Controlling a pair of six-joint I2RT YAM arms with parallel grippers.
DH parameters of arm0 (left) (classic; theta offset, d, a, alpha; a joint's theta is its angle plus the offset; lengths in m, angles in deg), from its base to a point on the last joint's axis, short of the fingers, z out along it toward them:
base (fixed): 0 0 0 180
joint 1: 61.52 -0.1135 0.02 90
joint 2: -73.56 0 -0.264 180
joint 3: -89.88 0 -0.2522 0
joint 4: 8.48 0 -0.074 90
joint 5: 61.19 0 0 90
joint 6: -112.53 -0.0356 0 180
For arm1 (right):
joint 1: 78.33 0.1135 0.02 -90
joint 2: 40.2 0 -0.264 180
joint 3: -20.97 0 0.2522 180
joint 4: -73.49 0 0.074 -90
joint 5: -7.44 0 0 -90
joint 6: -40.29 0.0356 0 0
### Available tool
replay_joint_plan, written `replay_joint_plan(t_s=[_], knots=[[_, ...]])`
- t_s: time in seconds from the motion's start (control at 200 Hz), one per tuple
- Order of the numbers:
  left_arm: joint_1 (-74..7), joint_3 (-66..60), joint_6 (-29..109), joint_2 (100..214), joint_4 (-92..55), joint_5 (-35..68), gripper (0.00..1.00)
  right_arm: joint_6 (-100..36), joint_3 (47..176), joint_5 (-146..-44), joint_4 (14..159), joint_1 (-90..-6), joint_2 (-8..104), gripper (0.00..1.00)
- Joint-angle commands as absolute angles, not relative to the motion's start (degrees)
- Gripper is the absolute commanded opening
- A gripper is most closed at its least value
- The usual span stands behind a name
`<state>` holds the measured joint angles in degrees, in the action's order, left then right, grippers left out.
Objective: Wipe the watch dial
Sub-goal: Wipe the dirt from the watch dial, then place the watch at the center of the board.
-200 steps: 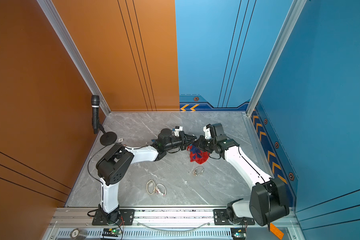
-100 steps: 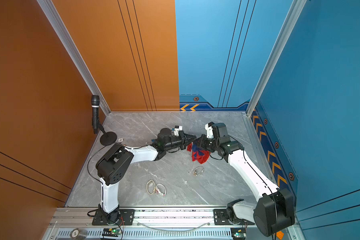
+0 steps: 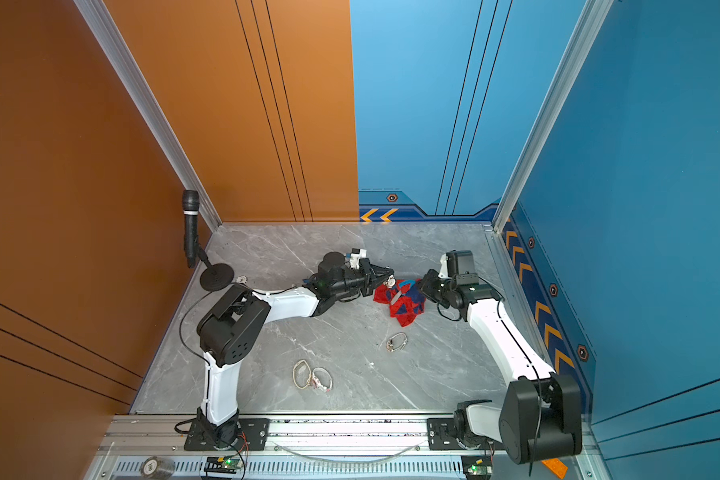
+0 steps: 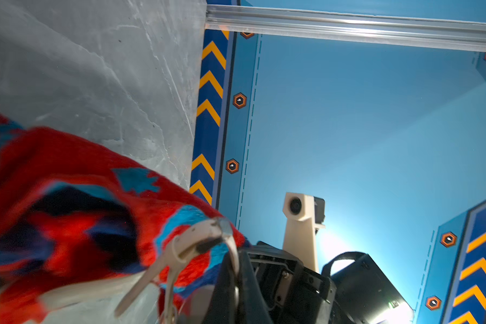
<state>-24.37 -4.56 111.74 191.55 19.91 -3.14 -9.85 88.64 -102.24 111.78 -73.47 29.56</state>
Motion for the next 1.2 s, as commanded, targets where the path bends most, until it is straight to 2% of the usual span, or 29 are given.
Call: replay_joint_plan(t_s=[0.0, 0.09, 0.275, 0.621, 0.781, 1.021, 1.097, 1.197], knots=[[-25.6, -0.4, 104.8, 193.3, 10.7, -4.9, 0.00, -9.7, 89.5, -95.8, 113.7, -75.2, 22.2, 0.00], [-25.9, 4.2, 97.2, 193.8, -0.4, -4.2, 0.00, -10.1, 90.6, -92.1, 115.9, -76.3, 18.2, 0.00], [-24.4, 22.2, 72.2, 196.8, -41.1, 5.3, 0.00, -10.3, 93.1, -87.6, 119.0, -78.3, 12.8, 0.00], [-22.2, 48.9, 55.8, 210.8, -71.9, 16.5, 0.00, -9.1, 91.9, -94.9, 117.3, -78.3, 15.4, 0.00], [-21.4, 57.1, 52.9, 216.3, -78.9, 19.3, 0.00, -9.4, 91.4, -95.4, 116.9, -78.3, 15.4, 0.00], [-21.4, 59.2, 52.9, 218.5, -80.0, 18.6, 0.00, -9.3, 90.7, -96.1, 116.6, -78.3, 15.3, 0.00], [-21.2, 59.8, 52.9, 218.5, -79.9, 18.3, 0.07, -9.3, 90.6, -96.2, 116.5, -78.3, 15.2, 0.00], [-21.1, 60.9, 52.9, 218.5, -79.9, 17.6, 0.22, -9.2, 90.5, -96.4, 116.4, -78.3, 15.1, 0.00]])
